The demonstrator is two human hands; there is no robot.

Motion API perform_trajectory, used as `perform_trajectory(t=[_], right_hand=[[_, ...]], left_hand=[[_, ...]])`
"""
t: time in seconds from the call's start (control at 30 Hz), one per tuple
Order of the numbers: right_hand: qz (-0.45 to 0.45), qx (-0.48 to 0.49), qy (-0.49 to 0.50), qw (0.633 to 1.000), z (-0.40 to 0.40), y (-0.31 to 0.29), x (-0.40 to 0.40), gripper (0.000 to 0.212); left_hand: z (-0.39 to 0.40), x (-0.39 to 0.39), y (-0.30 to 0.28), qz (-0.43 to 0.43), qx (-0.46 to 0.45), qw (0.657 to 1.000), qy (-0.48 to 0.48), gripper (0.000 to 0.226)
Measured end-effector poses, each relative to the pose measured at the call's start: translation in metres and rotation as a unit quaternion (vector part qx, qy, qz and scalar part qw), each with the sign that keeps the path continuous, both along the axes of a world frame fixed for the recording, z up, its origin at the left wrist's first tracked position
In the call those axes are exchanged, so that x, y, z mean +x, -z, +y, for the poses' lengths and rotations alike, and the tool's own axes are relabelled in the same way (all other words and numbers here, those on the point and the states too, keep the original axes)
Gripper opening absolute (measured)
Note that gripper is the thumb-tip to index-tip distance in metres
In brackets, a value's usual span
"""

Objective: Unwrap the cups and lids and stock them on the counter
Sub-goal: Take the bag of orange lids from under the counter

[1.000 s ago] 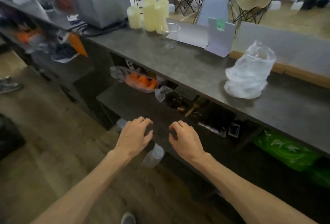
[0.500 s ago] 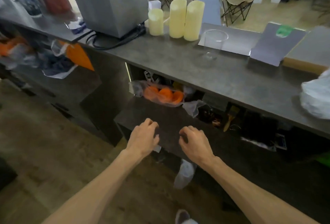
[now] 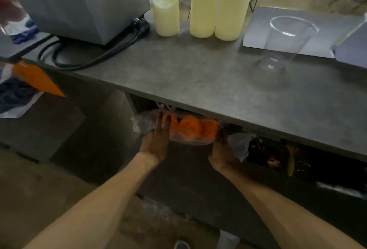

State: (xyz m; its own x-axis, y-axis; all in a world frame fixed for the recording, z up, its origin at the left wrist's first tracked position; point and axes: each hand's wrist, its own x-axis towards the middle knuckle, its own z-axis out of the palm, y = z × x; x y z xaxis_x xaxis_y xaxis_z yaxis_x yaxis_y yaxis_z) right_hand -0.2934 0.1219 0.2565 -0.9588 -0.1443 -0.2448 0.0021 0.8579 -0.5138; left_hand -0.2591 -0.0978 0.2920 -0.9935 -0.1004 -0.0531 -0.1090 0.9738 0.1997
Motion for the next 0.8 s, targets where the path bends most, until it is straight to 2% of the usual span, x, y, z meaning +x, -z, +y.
perform_trajectory(t=[0.13,0.2,0.27,0.33,0.4,0.5,0.57,0.67,0.8], right_hand=[[-0.006,0.03,0.044,0.999,-0.006,0.029,-0.018,0.074],[0.022,0.032,0.036,0.999,-0.007,0.038,-0.021,0.057],[0.066,0.033,0.033,0.997,-0.007,0.041,-0.019,0.049],[0.08,0.022,0.021,0.996,-0.008,0.039,-0.012,0.047],[0.058,0.005,0.019,0.998,-0.007,0.034,0.0,0.04],[0.01,0.026,0.047,0.998,-0.001,0.025,0.026,0.033],[-0.011,0.051,0.062,0.997,0.005,0.019,0.042,0.034],[-0.046,0.073,0.09,0.992,0.012,0.01,0.067,0.033],[-0.097,0.088,0.153,0.98,0.028,0.006,0.096,0.032]], left_hand=[[-0.021,-0.029,0.041,0.068,0.048,0.996,0.033,0.084],[-0.033,-0.034,0.065,0.088,0.02,0.995,0.049,0.066],[-0.034,-0.034,0.074,0.077,-0.011,0.995,0.061,0.039],[-0.029,-0.027,0.069,0.044,0.011,0.997,0.058,0.042],[-0.029,-0.016,0.061,0.039,0.004,0.999,0.021,0.042],[-0.036,0.007,0.052,0.009,0.035,0.999,0.008,0.026],[-0.04,0.025,0.04,-0.019,0.057,0.998,0.026,0.022],[-0.04,0.05,0.026,-0.07,0.032,0.995,0.068,0.026],[-0.033,0.082,0.006,-0.09,0.028,0.988,0.124,0.026]])
